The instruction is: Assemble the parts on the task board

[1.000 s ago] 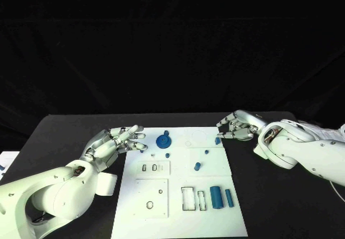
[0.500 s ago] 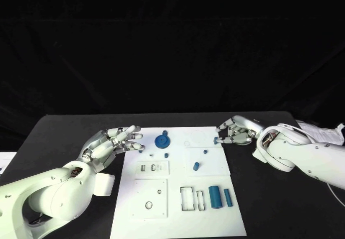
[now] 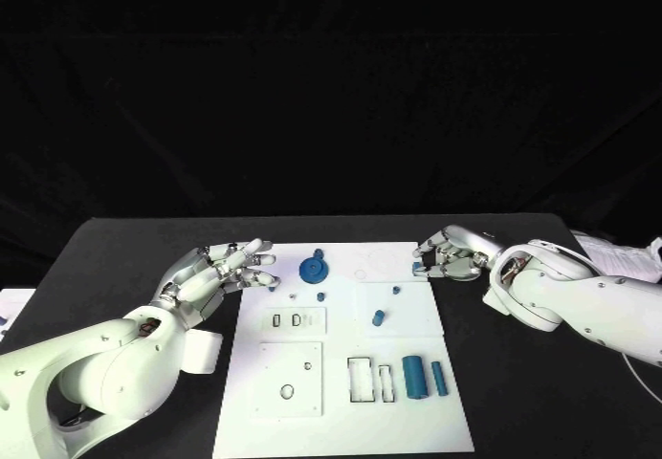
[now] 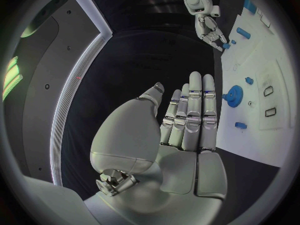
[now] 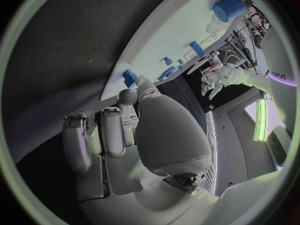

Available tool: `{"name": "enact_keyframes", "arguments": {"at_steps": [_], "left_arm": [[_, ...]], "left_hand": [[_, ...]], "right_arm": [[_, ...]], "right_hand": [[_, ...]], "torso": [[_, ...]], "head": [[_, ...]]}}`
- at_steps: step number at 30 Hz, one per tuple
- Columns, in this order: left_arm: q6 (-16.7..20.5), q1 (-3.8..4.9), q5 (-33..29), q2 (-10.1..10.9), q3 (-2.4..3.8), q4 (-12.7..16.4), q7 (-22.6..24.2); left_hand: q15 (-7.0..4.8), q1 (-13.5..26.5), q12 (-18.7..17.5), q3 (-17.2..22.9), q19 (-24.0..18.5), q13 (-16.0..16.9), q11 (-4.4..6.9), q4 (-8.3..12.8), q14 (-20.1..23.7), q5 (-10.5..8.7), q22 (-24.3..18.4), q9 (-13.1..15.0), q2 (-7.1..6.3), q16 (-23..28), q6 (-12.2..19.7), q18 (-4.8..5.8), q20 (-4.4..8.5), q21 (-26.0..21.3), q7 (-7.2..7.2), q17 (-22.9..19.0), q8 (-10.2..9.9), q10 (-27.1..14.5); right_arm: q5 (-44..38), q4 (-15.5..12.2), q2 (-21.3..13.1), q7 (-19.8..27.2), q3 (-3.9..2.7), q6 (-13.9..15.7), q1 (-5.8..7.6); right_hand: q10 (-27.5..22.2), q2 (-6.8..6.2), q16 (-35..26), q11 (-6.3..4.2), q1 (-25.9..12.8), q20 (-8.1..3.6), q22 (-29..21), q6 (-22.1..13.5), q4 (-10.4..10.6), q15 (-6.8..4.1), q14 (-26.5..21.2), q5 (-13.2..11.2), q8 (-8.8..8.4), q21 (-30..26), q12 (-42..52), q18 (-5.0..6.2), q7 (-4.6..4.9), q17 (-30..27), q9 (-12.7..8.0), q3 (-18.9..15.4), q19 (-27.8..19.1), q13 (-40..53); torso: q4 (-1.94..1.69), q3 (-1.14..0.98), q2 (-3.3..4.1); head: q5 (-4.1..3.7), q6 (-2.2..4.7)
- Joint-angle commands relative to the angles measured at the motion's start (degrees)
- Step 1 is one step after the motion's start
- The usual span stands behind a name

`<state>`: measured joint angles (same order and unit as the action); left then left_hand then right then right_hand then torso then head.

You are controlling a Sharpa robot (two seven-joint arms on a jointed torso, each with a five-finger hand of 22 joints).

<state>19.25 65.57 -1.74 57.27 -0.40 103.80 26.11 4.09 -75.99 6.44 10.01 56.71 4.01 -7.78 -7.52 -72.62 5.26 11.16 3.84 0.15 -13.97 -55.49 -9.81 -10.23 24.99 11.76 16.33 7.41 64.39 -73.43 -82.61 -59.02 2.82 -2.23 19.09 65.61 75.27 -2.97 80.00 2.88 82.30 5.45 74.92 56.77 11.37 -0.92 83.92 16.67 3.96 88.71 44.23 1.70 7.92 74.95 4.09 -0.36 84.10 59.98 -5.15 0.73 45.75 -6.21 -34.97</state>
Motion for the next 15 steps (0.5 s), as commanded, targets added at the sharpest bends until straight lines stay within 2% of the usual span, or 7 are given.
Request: {"name": "enact_keyframes", "arguments": {"at_steps": [1, 15], "left_arm": [[-1.1, 0.00, -0.1, -0.1, 0.02, 0.1, 0.3], [-1.1, 0.00, -0.1, -0.1, 0.02, 0.0, 0.3]], "left_hand": [[-0.01, -0.4, -0.2, 0.1, 0.4, -0.1, -0.07, 0.2, -0.4, -0.06, 0.0, -0.1, -0.04, 0.2, -0.3, -0.62, -0.16, 0.1, -0.03, 0.0, -0.2, 0.3], [0.00, -0.4, -0.2, 0.1, 0.4, -0.1, -0.07, 0.2, -0.4, -0.06, 0.0, -0.1, -0.03, 0.2, -0.3, -0.62, -0.16, 0.1, -0.03, 0.1, -0.2, 0.3]], "right_arm": [[-0.3, 0.2, 0.2, 0.5, 0.01, -1.4, -0.25], [-0.3, 1.2, 1.2, 0.7, 0.00, -1.6, -0.77]], "right_hand": [[0.3, 0.08, 0.1, -0.26, 0.7, -0.38, 12.0, 0.5, -0.4, -0.51, 3.2, -0.6, 0.18, -0.2, 0.3, -0.90, -0.02, 0.8, 0.1, 0.2, 3.5, 0.2], [0.6, 1.10, 0.1, -0.46, 1.8, -0.54, 12.1, 1.9, -0.8, -0.69, 3.2, -2.5, 0.45, -0.1, 0.3, -0.93, -0.20, 1.0, 0.1, 1.3, 3.6, 0.2]], "torso": [[0.08, -0.03, -0.01], [0.04, -0.03, -0.03]], "head": [[0.04, -0.07], [0.17, -0.11]]}}
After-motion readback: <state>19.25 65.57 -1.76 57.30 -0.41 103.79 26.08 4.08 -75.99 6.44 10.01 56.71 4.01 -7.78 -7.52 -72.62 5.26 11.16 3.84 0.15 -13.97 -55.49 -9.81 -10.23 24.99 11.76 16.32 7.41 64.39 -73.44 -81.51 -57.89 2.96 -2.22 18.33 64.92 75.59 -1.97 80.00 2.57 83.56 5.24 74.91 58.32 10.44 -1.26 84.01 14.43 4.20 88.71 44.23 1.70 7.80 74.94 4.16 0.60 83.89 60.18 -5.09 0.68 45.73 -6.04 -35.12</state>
